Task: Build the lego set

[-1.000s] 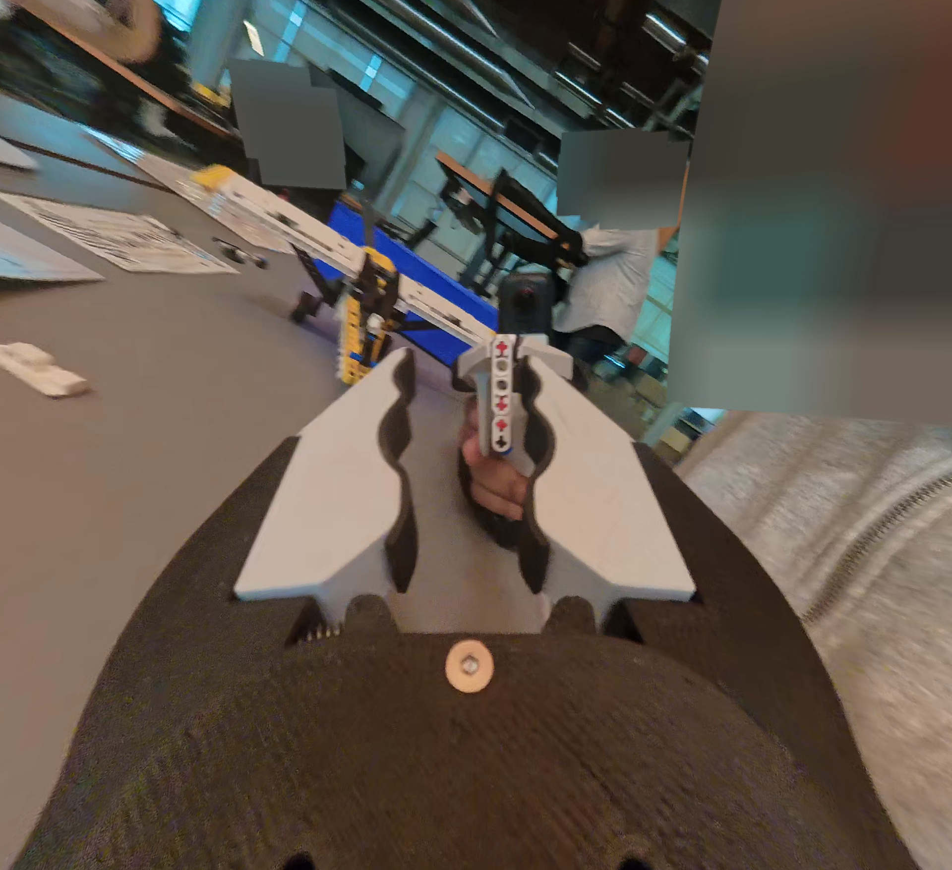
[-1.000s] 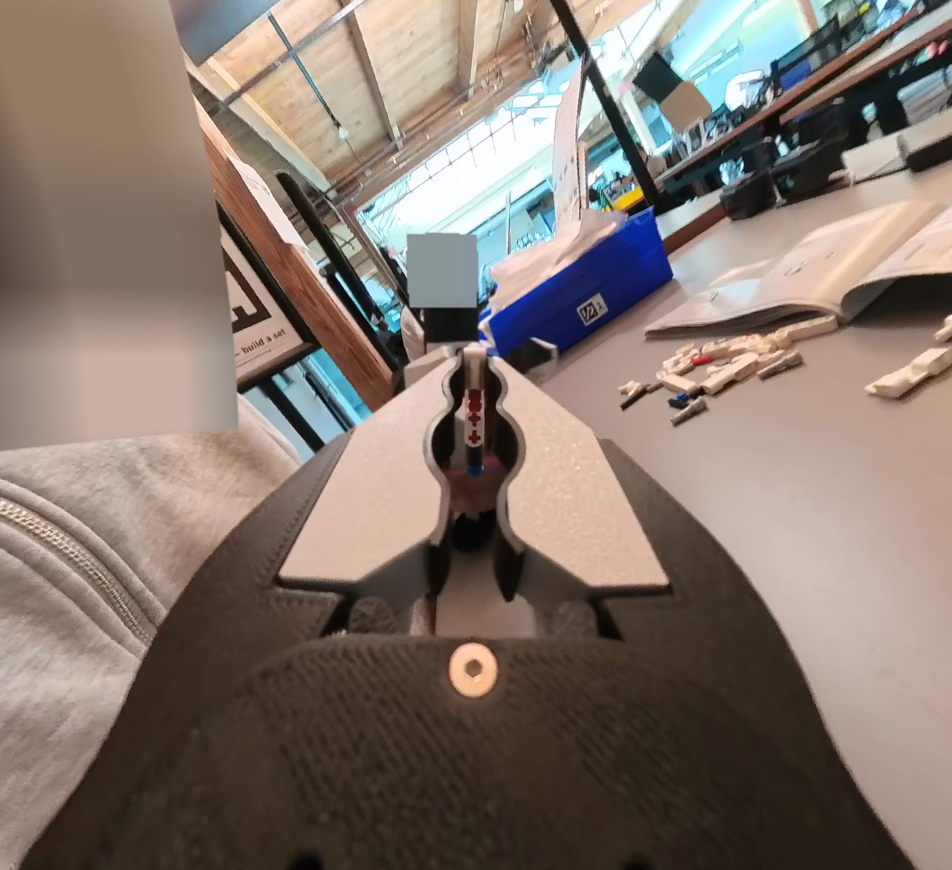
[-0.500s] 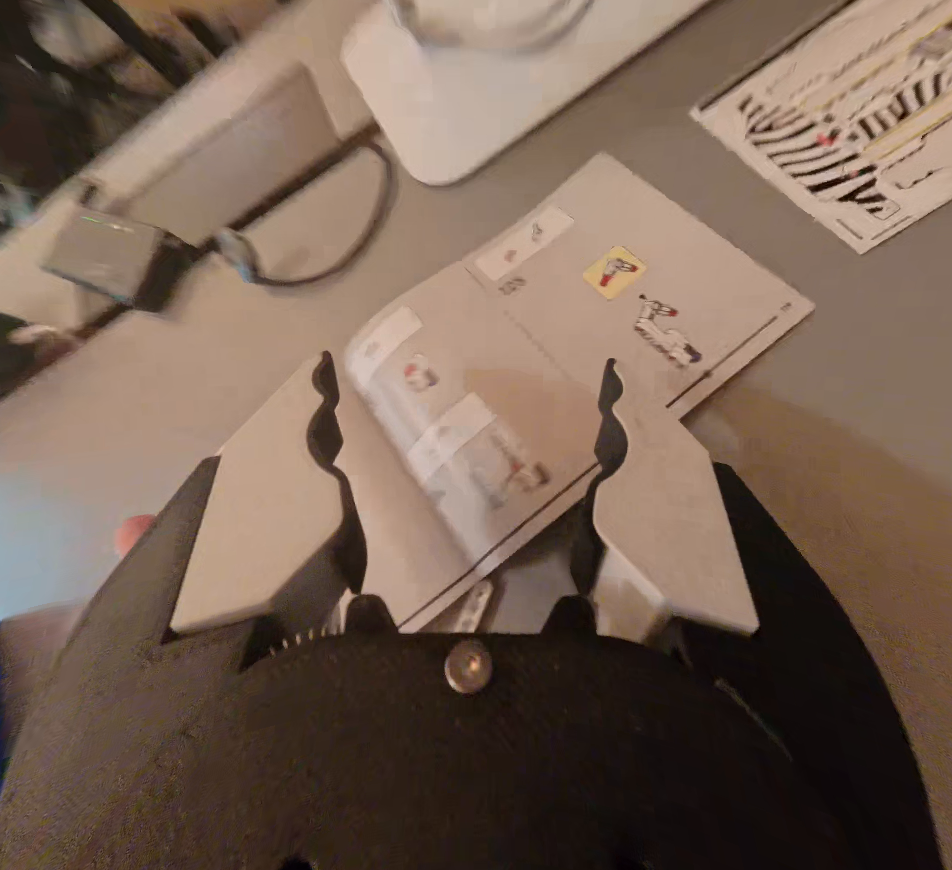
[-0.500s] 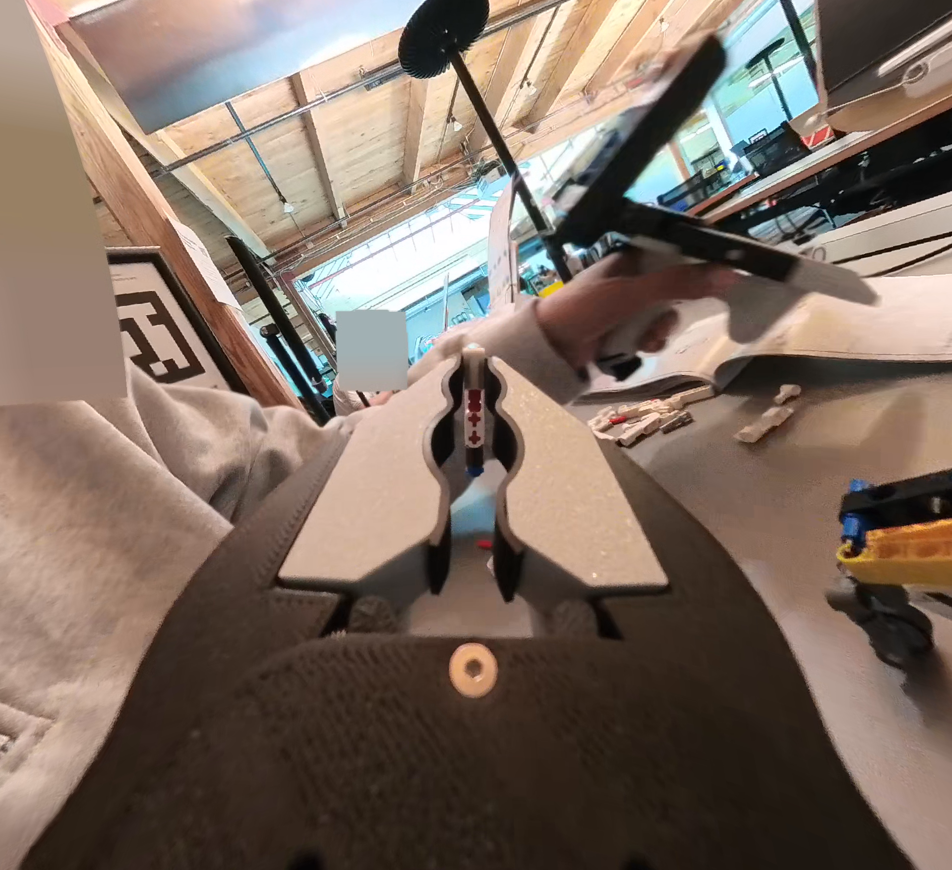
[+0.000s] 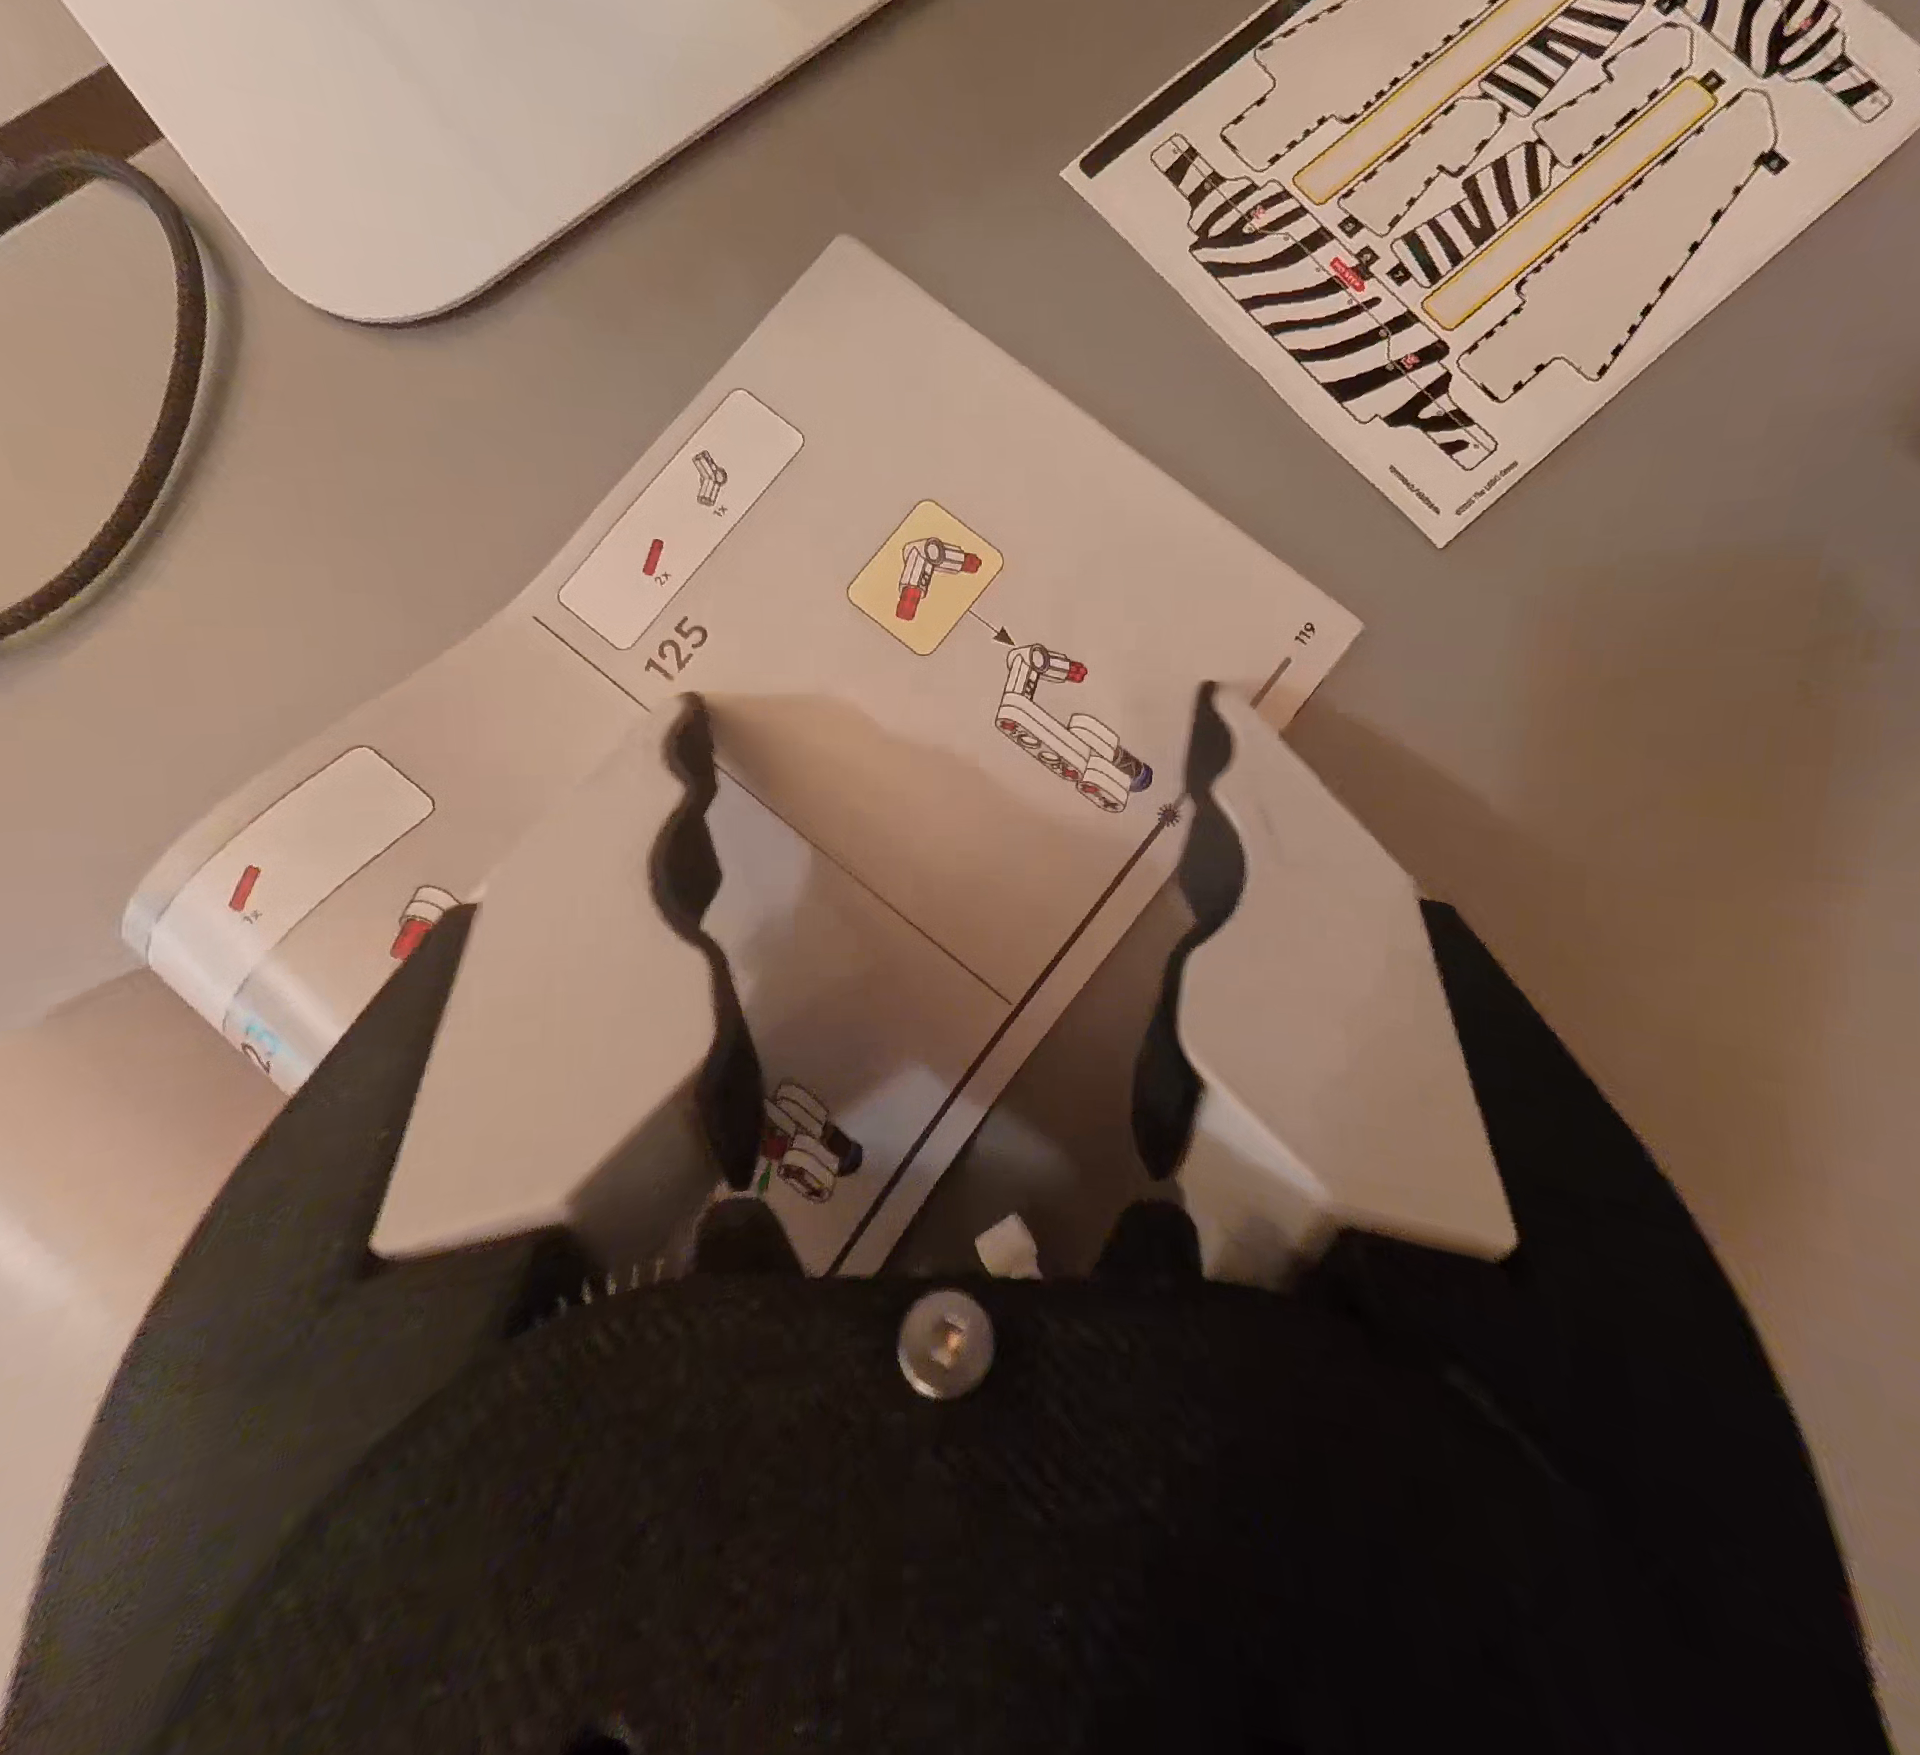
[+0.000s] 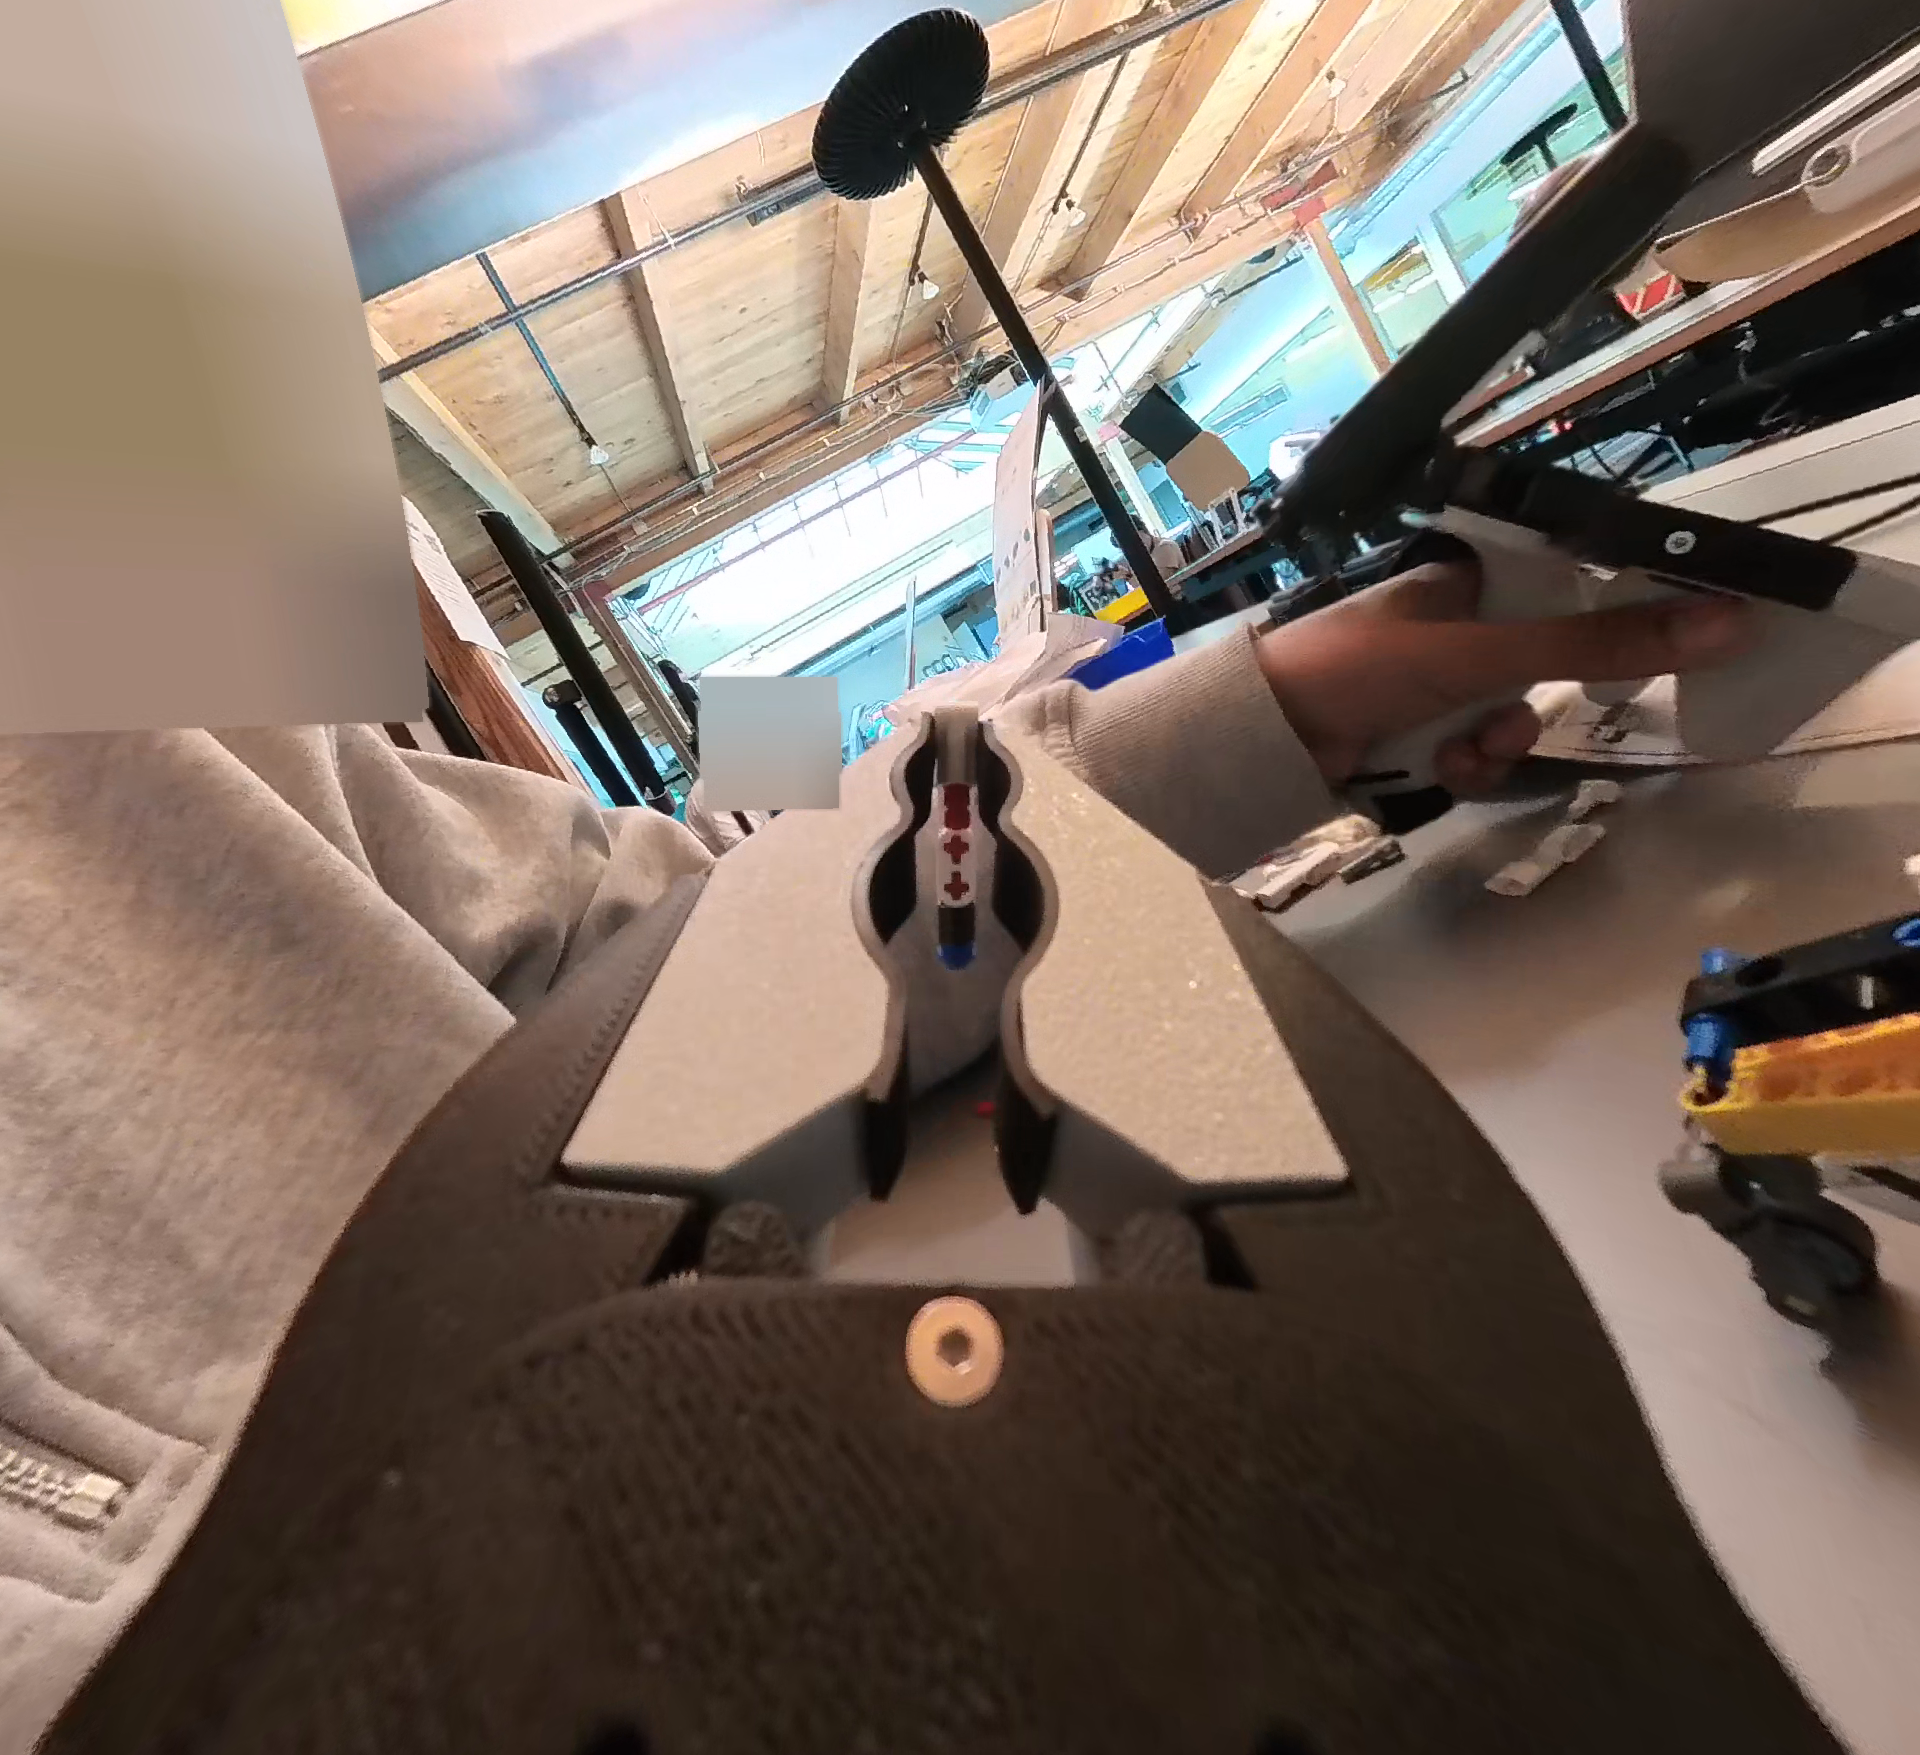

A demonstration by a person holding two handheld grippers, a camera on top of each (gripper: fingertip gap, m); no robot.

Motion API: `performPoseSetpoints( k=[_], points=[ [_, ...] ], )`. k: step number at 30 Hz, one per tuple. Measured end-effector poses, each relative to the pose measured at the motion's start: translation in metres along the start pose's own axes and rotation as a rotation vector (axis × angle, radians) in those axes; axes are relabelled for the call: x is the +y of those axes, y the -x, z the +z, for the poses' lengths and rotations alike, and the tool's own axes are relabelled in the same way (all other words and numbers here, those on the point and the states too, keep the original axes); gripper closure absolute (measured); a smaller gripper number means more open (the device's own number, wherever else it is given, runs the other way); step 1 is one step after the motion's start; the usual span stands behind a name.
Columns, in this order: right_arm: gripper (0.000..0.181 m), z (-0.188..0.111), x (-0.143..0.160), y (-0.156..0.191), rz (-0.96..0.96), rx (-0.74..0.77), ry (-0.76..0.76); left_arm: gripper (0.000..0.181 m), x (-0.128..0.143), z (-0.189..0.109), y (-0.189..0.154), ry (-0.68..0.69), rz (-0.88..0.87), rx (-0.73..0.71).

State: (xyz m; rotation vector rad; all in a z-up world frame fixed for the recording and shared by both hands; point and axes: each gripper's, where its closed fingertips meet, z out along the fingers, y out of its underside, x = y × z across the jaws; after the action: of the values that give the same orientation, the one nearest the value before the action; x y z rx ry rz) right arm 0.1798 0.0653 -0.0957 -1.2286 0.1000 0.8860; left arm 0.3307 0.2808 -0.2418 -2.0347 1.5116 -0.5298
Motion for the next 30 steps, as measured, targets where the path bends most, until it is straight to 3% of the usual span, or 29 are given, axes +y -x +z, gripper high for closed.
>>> performPoseSetpoints(
  k=[8,15,22,30],
  points=[
    [0.175,0.001,0.001,0.000,0.011,-0.007,0.004,0.172,-0.002,-0.002,0.018,-0.042,0.047,-0.044],
    [0.175,0.001,0.001,0.000,0.009,-0.006,0.007,0.180,-0.008,-0.008,0.018,-0.075,0.043,-0.018],
    [0.175,0.001,0.001,0.000,0.019,-0.011,0.004,0.180,-0.040,-0.076,0.034,-0.367,-0.114,0.122],
    [0.176,0.001,0.000,-0.001,0.024,-0.011,-0.006,0.180,-0.002,-0.130,0.112,-0.497,-0.359,0.161]
  ],
)
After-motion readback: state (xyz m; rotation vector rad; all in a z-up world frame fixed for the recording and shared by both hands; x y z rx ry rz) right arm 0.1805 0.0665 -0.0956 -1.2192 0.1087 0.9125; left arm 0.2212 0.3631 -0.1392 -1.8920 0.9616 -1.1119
